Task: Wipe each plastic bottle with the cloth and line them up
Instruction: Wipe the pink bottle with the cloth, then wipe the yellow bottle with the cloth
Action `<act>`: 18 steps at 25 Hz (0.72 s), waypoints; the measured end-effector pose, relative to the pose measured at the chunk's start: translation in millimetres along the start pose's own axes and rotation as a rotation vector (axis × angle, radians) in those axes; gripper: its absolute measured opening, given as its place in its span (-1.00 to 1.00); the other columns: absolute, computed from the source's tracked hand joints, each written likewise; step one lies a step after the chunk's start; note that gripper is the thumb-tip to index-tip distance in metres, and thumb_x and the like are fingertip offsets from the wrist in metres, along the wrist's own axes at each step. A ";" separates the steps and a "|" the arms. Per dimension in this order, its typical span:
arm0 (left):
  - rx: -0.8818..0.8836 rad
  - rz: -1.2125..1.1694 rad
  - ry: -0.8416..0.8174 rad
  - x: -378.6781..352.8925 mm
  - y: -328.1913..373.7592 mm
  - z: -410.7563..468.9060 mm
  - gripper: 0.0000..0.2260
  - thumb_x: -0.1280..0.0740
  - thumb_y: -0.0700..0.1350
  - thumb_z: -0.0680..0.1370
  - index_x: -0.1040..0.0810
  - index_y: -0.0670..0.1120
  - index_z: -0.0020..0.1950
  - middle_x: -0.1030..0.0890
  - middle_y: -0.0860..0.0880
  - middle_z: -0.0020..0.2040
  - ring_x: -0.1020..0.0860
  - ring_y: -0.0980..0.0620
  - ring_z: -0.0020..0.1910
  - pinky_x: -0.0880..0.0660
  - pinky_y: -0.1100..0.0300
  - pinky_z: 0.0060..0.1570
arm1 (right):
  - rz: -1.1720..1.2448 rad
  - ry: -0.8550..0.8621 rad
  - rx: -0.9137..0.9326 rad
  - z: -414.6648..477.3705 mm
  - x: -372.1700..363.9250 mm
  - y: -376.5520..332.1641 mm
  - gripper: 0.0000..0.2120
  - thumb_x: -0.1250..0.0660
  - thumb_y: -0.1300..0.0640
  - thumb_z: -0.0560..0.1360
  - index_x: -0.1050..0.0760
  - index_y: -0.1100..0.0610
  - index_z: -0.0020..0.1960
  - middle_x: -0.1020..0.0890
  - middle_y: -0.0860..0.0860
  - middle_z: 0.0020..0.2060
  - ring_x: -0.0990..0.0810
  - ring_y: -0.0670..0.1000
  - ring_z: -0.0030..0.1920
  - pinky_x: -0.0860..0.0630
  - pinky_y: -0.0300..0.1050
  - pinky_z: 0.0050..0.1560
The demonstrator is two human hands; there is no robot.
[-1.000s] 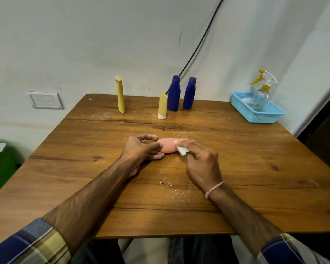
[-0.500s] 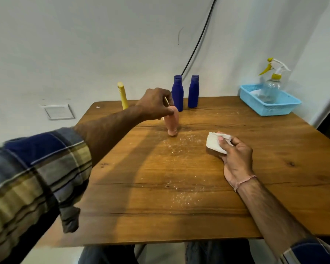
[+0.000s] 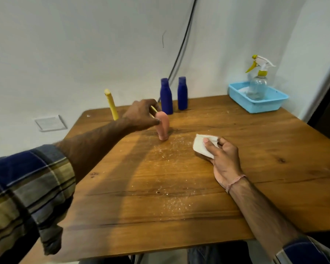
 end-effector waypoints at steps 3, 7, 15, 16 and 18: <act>0.001 -0.030 0.079 12.3 -11.6 -8.6 -0.66 -0.52 -0.06 0.48 -0.54 -0.05 0.21 -0.63 0.01 0.04 -0.62 0.10 -0.03 -0.60 0.23 -0.14 | -0.057 -0.009 0.024 -2.2 -2.9 -1.4 -0.86 -0.41 0.22 0.51 -0.60 0.09 0.06 -0.69 0.07 0.05 -0.66 0.08 0.11 -0.63 0.02 0.00; 0.086 -0.093 0.356 48.1 -62.0 -14.1 -0.73 -0.48 -0.06 0.51 -0.56 -0.08 0.16 -0.64 0.00 -0.04 -0.63 0.05 -0.07 -0.62 0.16 -0.12 | -0.127 -0.025 0.048 -4.5 -6.8 -4.4 -0.91 -0.40 0.19 0.53 -0.59 0.02 -0.01 -0.68 0.01 0.05 -0.65 0.04 0.10 -0.61 0.03 0.05; 0.400 0.048 0.410 123.7 -163.5 36.2 -0.31 -0.62 -0.12 0.37 -0.41 -0.09 0.44 -0.46 -0.13 0.39 -0.42 -0.13 0.36 -0.53 -0.07 0.24 | -0.227 -0.072 0.142 -8.8 -11.3 -7.1 -0.92 -0.39 0.18 0.51 -0.60 0.03 -0.01 -0.70 -0.01 -0.02 -0.66 -0.01 0.00 -0.55 -0.12 -0.10; 0.429 0.000 0.338 122.5 -170.5 43.6 -0.25 -0.62 -0.15 0.37 -0.36 -0.10 0.49 -0.43 -0.12 0.44 -0.41 -0.15 0.40 -0.50 -0.05 0.26 | -0.238 -0.077 0.151 -8.3 -11.3 -6.8 -0.92 -0.39 0.18 0.51 -0.60 0.04 -0.02 -0.70 -0.01 -0.04 -0.67 -0.01 -0.01 -0.55 -0.13 -0.12; 0.420 -0.069 0.202 118.1 -177.6 55.9 -0.24 -0.60 -0.21 0.41 -0.32 -0.10 0.54 -0.41 -0.11 0.48 -0.40 -0.17 0.42 -0.47 -0.04 0.32 | -0.261 -0.081 0.170 -8.0 -12.1 -6.5 -0.93 -0.40 0.17 0.51 -0.61 0.06 -0.01 -0.71 -0.01 -0.06 -0.68 0.00 -0.03 -0.56 -0.10 -0.13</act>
Point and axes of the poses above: each hand's wrist, its own z-axis towards the middle knuckle, its own x-axis out of the back of the hand, y = z × x, the point moved 8 cm from there along z, towards the middle knuckle
